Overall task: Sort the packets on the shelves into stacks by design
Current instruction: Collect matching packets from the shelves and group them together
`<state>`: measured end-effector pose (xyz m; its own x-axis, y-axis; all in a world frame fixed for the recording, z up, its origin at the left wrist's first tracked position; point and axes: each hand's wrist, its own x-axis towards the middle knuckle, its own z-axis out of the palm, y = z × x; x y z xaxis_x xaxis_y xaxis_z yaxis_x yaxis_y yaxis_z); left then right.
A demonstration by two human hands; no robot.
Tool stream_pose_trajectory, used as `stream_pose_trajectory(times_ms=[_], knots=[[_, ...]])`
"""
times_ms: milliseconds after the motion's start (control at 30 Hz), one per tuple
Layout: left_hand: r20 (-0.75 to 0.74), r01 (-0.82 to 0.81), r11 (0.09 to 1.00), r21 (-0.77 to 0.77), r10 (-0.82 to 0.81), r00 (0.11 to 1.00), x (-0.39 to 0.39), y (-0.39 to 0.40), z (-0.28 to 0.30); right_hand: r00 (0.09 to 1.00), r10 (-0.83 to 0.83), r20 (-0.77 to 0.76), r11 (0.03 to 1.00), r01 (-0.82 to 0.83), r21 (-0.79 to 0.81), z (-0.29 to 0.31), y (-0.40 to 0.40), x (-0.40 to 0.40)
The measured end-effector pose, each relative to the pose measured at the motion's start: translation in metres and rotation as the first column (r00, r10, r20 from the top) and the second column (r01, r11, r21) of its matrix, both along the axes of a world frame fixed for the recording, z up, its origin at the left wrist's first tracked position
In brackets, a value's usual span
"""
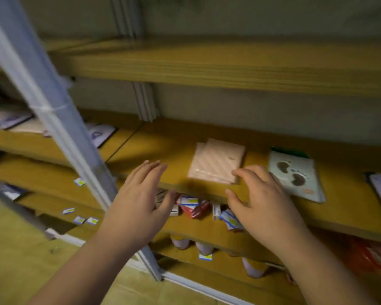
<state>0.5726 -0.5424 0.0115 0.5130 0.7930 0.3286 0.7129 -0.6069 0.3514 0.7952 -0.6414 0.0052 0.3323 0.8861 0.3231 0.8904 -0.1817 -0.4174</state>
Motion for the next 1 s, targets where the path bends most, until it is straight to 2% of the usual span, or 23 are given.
stream_pose_trajectory(times_ms=[267, 433, 767, 1000], knots=[[0.051, -0.163, 0.986, -0.023, 0.164, 0.985, -0.192, 0.041, -0.001, 0.980, 0.197, 0.004, 0.980, -0.197, 0.012, 0.007, 0.085, -0.179], [0.073, -0.291, 0.956, -0.025, 0.292, 0.954, -0.282, 0.070, 0.004, 0.950, 0.312, 0.002, 0.950, -0.312, 0.002, 0.010, 0.135, -0.271], [0.103, -0.356, 0.928, -0.106, 0.366, 0.925, -0.357, 0.150, -0.005, 0.914, 0.406, 0.019, 0.914, -0.406, -0.003, 0.010, 0.242, -0.361], [0.080, -0.386, 0.921, -0.051, 0.389, 0.918, -0.391, 0.237, -0.003, 0.906, 0.421, -0.036, 0.906, -0.419, 0.056, 0.006, 0.343, -0.408]])
